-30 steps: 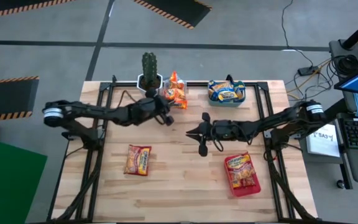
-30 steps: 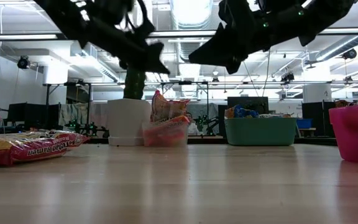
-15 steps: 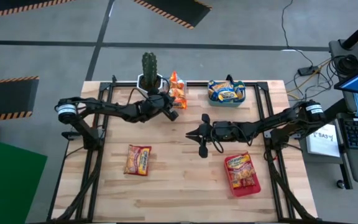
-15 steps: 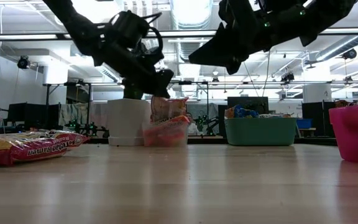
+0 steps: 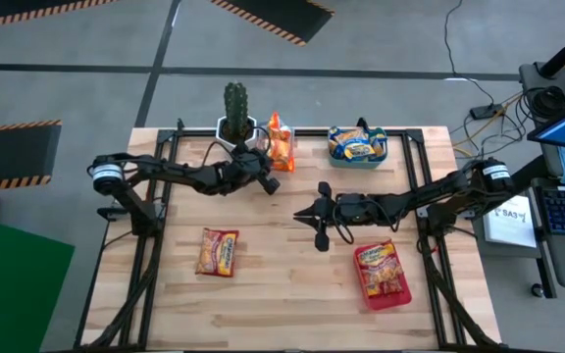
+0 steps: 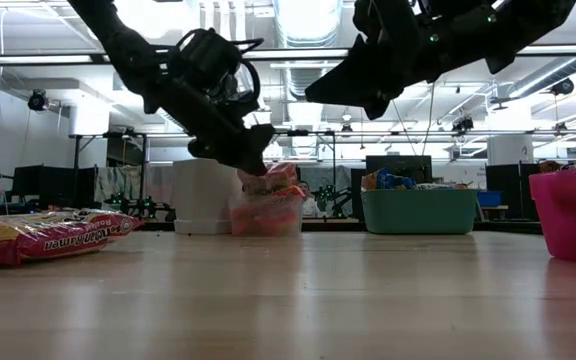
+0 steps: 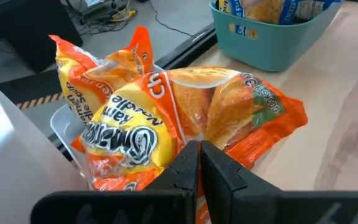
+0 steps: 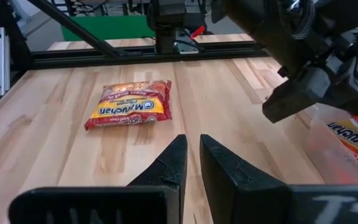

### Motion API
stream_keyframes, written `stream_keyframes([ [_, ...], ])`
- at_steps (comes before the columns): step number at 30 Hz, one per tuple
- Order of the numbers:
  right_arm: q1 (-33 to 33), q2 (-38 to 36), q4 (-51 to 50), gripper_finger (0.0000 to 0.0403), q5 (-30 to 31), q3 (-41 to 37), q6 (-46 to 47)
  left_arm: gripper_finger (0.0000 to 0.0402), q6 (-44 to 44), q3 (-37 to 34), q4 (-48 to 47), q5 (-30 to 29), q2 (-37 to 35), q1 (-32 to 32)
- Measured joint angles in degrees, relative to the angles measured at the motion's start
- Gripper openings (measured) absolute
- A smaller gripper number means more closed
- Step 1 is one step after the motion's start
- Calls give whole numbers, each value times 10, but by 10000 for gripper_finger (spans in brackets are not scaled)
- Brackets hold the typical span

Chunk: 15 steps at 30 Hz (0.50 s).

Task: Sort Maruchan noodles
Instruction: Put the orange noodle pack into the transparent bin

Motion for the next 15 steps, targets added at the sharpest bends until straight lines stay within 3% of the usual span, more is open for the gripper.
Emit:
stream_keyframes([
  [8,1,0,0,34,0,0,0,0,3,23,1,16,-28,-10],
  [15,1,0,2,34,0,0,0,0,65,62,19,-35,-8,6],
])
